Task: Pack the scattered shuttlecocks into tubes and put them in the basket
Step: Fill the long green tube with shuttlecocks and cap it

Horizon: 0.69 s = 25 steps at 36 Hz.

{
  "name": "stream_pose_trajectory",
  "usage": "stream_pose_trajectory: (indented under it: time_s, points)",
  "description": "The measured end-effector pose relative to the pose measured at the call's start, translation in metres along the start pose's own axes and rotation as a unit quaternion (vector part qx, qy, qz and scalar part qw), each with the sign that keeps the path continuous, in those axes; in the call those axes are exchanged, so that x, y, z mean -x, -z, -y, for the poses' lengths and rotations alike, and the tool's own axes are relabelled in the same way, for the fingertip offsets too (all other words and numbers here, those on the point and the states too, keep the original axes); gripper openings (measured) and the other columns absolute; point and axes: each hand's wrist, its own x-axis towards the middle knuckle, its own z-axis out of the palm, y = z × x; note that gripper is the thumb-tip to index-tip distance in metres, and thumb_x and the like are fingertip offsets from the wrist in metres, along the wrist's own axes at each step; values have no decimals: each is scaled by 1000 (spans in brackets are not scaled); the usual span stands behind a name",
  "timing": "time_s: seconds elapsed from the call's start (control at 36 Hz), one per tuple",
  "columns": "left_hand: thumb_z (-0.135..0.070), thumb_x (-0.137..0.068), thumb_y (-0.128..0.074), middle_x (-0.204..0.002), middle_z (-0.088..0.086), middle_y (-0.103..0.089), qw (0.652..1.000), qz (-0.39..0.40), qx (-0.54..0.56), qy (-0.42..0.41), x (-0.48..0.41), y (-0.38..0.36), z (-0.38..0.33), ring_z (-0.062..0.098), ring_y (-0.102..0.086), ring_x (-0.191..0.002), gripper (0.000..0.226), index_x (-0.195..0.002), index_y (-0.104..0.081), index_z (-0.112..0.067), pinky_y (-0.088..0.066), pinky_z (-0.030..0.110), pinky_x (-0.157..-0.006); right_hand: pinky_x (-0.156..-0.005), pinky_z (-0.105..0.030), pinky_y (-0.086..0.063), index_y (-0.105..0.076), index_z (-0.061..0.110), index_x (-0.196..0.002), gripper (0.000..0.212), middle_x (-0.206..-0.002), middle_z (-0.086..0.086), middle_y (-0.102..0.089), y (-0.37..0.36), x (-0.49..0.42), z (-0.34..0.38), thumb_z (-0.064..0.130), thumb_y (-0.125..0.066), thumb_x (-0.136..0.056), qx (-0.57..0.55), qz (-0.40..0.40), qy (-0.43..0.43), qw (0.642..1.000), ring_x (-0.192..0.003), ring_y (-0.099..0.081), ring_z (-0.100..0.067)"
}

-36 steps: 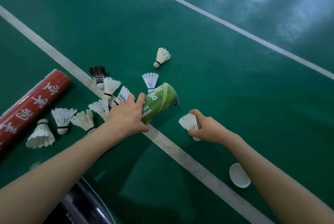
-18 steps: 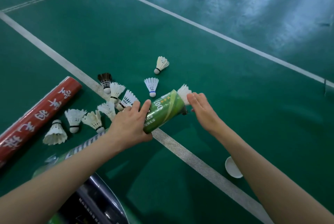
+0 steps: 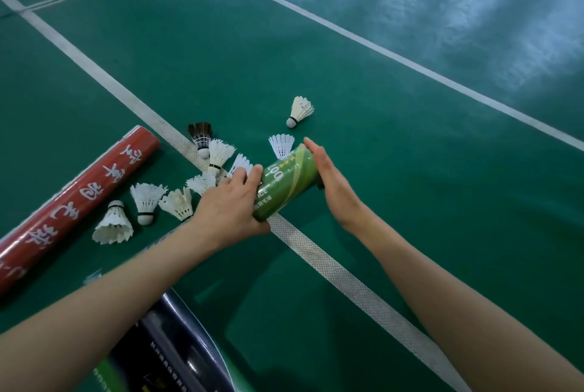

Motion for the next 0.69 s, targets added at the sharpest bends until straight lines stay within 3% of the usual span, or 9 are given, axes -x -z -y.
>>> stream_pose_trajectory:
  time_s: [0.06, 0.11, 0.17, 0.22, 0.33, 0.47, 0.56, 0.69]
  points:
    - [-53, -68, -69, -117, 1, -39, 999, 20, -3, 25, -5, -1, 7, 23, -49, -103, 93, -139, -16, -24, -44, 34, -72, -118, -40, -21, -32, 26, -147, 78, -151, 0, -37, -2, -15, -1, 71, -25, -83, -23, 16, -17, 999, -138, -34, -14]
    - [-55, -67, -69, -119, 2, -39, 998, 30, -5, 50, -12, 0, 17, 24, -49, -104, 94, -138, -16, -26, -46, 36, -75, -117, -41, -25, -39, 23, -143, 66, -147, 1, -41, -4, -35, -4, 63, -27, -91, -22, 4, -23, 999, -134, -39, -14]
    - [-56, -66, -69, -121, 4, -39, 996, 35, -3, 76, -21, 2, 30, 25, -49, -103, 94, -138, -16, -26, -48, 38, -77, -112, -38, -33, -47, 21, -136, 43, -139, 2, -48, -5, -60, -8, 43, -34, -101, 36, -49, -22, 998, -125, -45, -11]
    - [-56, -66, -70, -123, 6, -39, 994, 42, 1, 103, -31, 3, 43, 27, -50, -104, 96, -139, -15, -25, -49, 40, -80, -107, -28, -33, -48, 20, -135, 36, -139, 0, -47, -2, -88, -15, 27, -41, -101, 138, -83, -18, 987, -123, -44, -11]
    - [-61, -65, -70, -128, 9, -37, 989, 61, -15, 132, -48, 2, 62, 30, -50, -109, 100, -141, -15, -24, -47, 41, -82, -115, -34, -18, -32, 23, -147, 52, -155, -2, -24, 1, -140, -34, 13, -46, -97, 307, -33, -43, 950, -143, -18, -21]
    - [-52, -64, -74, -132, 9, -34, 986, 71, -3, 150, -62, -8, 75, 30, -51, -107, 96, -138, -19, -25, -46, 39, -79, -117, -45, -13, -16, 28, -151, 67, -160, -5, -4, -10, -170, -53, 15, -49, -95, 435, 21, -81, 897, -146, 2, -27]
    - [-53, -65, -74, -127, 9, -37, 985, 79, 3, 152, -67, -13, 77, 30, -51, -107, 98, -139, -18, -24, -46, 40, -79, -115, -45, -20, -18, 24, -150, 68, -156, -8, -14, -13, -174, -64, 19, -54, -93, 483, 8, -73, 872, -144, -7, -29]
    - [-54, -66, -74, -126, 9, -37, 985, 85, 3, 152, -67, -17, 77, 30, -50, -108, 97, -139, -18, -23, -46, 40, -81, -92, -38, -39, -40, 9, -129, 43, -128, -12, -45, -9, -161, -78, 17, -57, -91, 445, -91, -51, 889, -117, -41, -29]
